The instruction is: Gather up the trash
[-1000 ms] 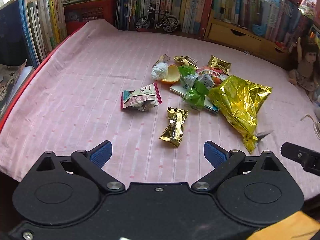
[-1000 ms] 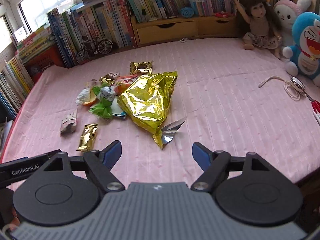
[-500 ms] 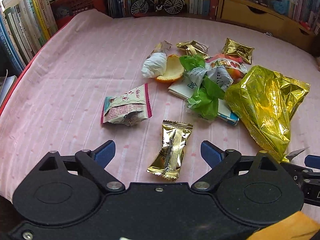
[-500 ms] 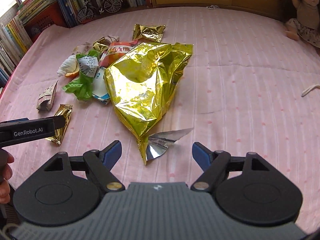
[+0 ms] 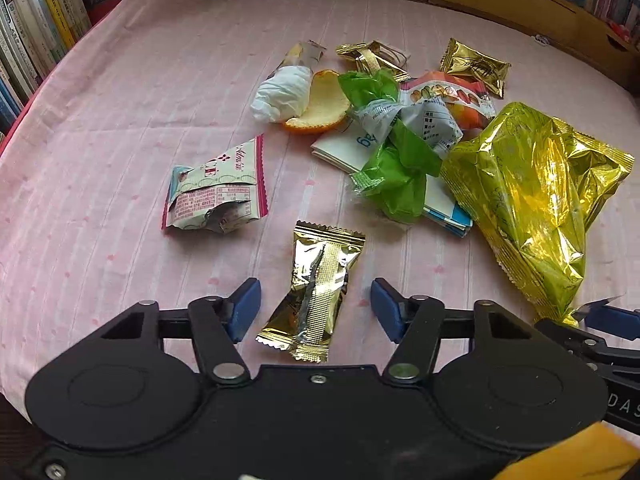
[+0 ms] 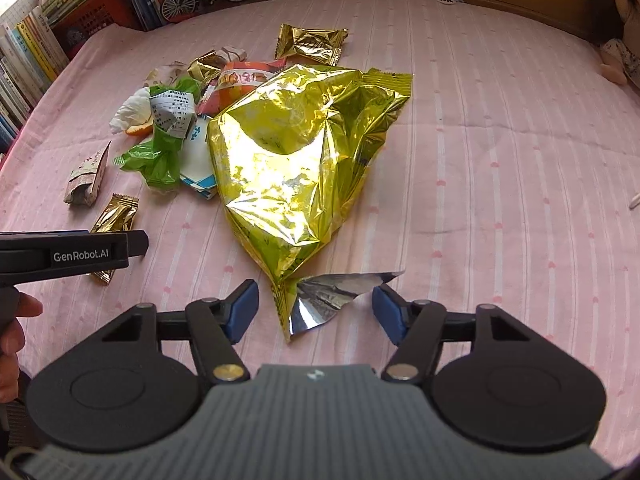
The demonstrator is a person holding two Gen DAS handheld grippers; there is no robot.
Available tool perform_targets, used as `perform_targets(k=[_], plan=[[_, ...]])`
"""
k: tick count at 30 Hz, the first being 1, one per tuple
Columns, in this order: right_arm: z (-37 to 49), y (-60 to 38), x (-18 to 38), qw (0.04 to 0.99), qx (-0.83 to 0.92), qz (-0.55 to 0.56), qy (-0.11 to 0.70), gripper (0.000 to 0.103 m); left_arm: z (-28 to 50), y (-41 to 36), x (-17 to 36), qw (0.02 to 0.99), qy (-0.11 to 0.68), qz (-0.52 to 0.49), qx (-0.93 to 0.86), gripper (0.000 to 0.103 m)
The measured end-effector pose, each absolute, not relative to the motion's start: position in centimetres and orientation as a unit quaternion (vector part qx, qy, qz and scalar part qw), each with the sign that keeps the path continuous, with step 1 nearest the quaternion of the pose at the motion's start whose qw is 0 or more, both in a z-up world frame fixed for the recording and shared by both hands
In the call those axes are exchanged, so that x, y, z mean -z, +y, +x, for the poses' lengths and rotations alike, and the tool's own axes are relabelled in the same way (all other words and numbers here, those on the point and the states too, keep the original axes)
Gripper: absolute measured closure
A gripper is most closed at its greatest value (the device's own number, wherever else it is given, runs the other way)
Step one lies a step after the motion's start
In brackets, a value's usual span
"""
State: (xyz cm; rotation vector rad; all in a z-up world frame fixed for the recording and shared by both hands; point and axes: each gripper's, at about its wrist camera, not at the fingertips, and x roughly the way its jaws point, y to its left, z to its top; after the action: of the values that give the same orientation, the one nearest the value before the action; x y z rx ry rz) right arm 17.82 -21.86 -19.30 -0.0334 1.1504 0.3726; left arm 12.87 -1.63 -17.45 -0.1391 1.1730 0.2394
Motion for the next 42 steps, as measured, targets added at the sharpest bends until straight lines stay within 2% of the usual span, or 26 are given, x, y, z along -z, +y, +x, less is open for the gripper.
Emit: perform_targets(k=[4, 5, 9, 14, 18, 22, 23, 24, 25, 26, 27, 28, 36, 37, 39, 40, 42], plan=[[18.0, -22.0, 19.2, 0.821, -0.173, -0.016, 0.543, 0.052, 13.0, -2.0, 17.2, 0.823, 0.554, -0.071, -0.1, 0.071], [18.0, -22.1, 19.2, 0.822, -0.172, -0.016, 0.543, 0.055, 13.0, -2.0, 17.1, 0.824, 0.554, -0.072, -0.097, 0.073], [17.7, -22.2, 19.0, 0.823, -0.177, -0.013, 0.539, 0.069, 12.8, -2.2, 16.8, 0.824, 0.554, -0.078, -0.093, 0.075], [17.3, -22.2, 18.8, 0.822, -0.184, -0.008, 0.539, 0.082, 12.4, -2.2, 16.4, 0.825, 0.55, -0.084, -0.093, 0.076], [16.9, -22.3, 18.6, 0.822, -0.188, -0.006, 0.538, 0.087, 11.6, -2.2, 15.8, 0.829, 0.545, -0.085, -0.096, 0.076], [16.6, -22.5, 18.5, 0.826, -0.178, -0.005, 0.534, 0.086, 10.9, -2.2, 15.3, 0.832, 0.539, -0.088, -0.101, 0.076], [16.5, -22.6, 18.5, 0.83, -0.172, -0.006, 0.531, 0.078, 10.7, -2.1, 15.2, 0.832, 0.538, -0.088, -0.103, 0.076], [16.5, -22.7, 18.4, 0.835, -0.162, -0.006, 0.525, 0.063, 10.5, -2.1, 15.1, 0.832, 0.537, -0.089, -0.105, 0.076], [16.5, -22.9, 18.4, 0.841, -0.15, -0.007, 0.52, 0.055, 10.3, -2.1, 15.0, 0.832, 0.536, -0.09, -0.107, 0.076], [16.6, -23.0, 18.5, 0.843, -0.146, -0.007, 0.518, 0.04, 10.1, -2.0, 14.9, 0.833, 0.535, -0.092, -0.109, 0.076], [16.7, -23.0, 18.5, 0.844, -0.147, -0.009, 0.516, 0.031, 9.9, -2.0, 14.8, 0.833, 0.535, -0.093, -0.11, 0.076], [16.9, -23.1, 18.6, 0.846, -0.148, -0.013, 0.512, 0.03, 9.8, -2.0, 14.8, 0.832, 0.535, -0.095, -0.111, 0.076], [18.1, -20.8, 20.1, 0.837, -0.191, -0.077, 0.508, 0.032, 9.4, -2.1, 15.1, 0.828, 0.536, -0.103, -0.124, 0.076], [18.2, -20.4, 20.1, 0.836, -0.194, -0.083, 0.507, 0.046, 9.4, -2.1, 15.1, 0.828, 0.536, -0.104, -0.125, 0.076], [18.0, -19.9, 20.0, 0.836, -0.204, -0.093, 0.501, 0.057, 9.4, -2.1, 15.2, 0.828, 0.536, -0.106, -0.126, 0.076], [17.9, -19.8, 19.9, 0.832, -0.215, -0.092, 0.503, 0.065, 9.4, -2.2, 15.2, 0.828, 0.536, -0.106, -0.126, 0.076], [17.6, -19.8, 19.8, 0.829, -0.225, -0.091, 0.504, 0.069, 9.5, -2.3, 15.2, 0.828, 0.536, -0.106, -0.126, 0.076]])
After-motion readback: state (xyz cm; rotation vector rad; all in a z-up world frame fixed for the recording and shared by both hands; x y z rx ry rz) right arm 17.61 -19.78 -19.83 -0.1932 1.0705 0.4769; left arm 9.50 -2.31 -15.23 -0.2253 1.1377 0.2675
